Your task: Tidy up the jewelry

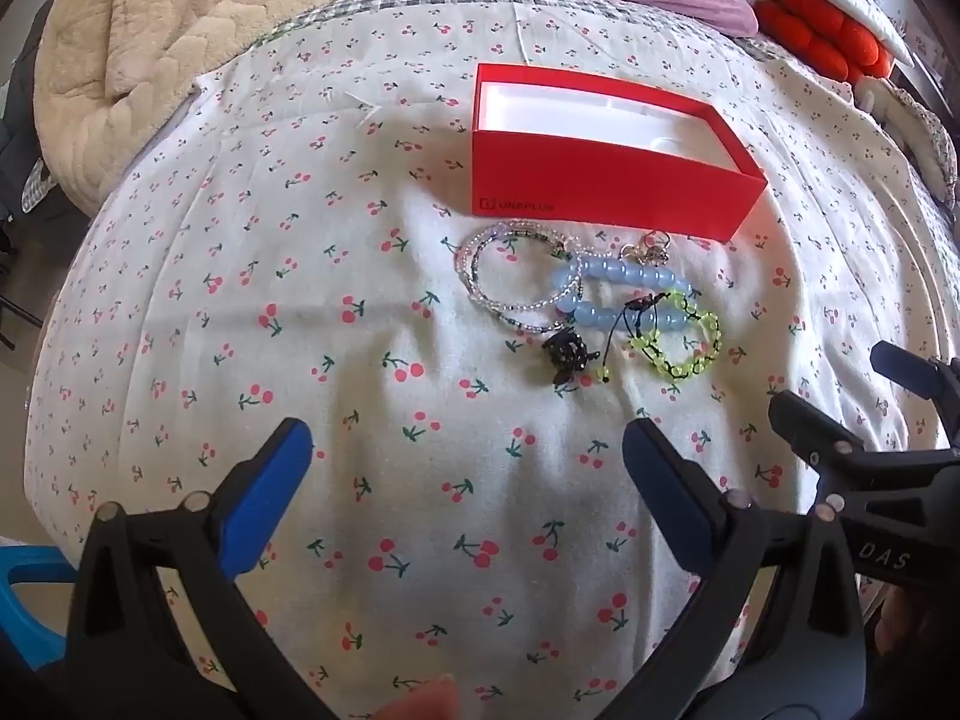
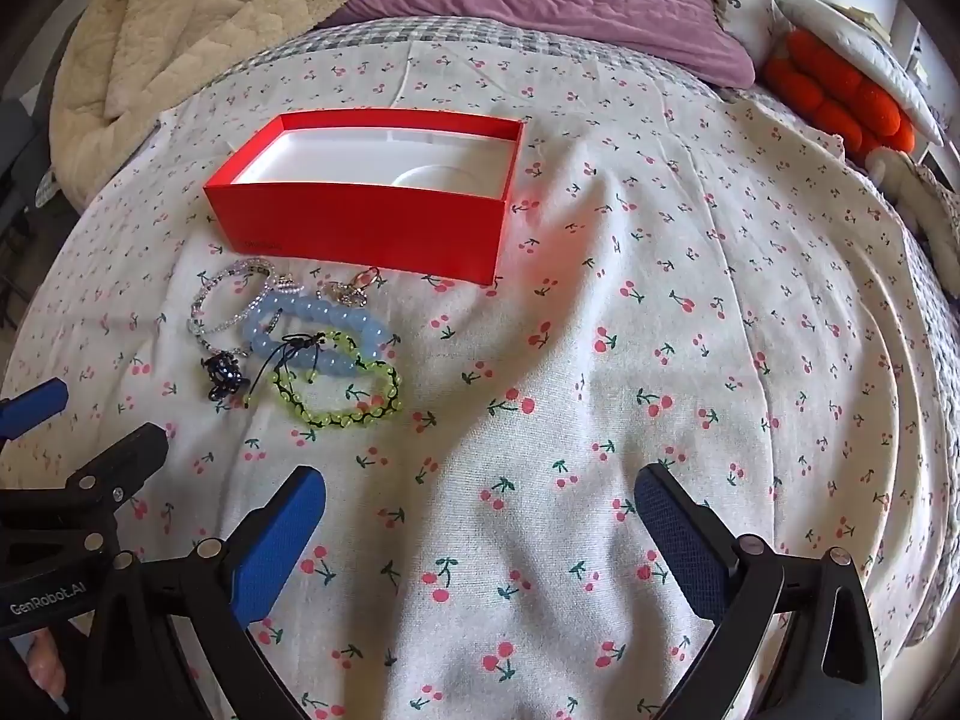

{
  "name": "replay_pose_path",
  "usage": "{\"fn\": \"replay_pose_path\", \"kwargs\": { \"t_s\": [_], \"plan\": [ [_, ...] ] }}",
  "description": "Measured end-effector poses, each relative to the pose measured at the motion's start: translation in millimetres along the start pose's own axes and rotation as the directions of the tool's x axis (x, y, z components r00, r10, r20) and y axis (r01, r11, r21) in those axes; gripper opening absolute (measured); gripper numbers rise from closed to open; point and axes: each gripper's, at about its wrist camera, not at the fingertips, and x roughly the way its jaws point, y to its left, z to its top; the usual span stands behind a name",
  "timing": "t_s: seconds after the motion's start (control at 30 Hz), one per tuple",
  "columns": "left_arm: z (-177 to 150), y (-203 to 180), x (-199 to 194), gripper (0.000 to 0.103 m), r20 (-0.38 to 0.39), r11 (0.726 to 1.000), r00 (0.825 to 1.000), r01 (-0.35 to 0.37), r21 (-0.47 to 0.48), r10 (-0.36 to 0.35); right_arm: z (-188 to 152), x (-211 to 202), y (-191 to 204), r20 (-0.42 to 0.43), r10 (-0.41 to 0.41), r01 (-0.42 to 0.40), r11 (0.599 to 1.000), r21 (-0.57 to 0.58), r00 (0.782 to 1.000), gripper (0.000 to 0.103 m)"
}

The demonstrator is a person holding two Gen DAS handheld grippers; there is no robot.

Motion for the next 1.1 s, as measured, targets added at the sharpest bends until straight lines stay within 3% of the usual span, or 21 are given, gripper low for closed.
{"fn": "replay_pose_path", "kwargs": {
  "t_s": [1.1],
  "plan": [
    [1.2,0.8,-4.0,0.103,0.005,0.999,0.999,0.032,-0.008,-0.032,1.7,-3.2,-0.4,0.026,0.016,-0.016,1.0,0.004,1.0,0.103]
  ]
}}
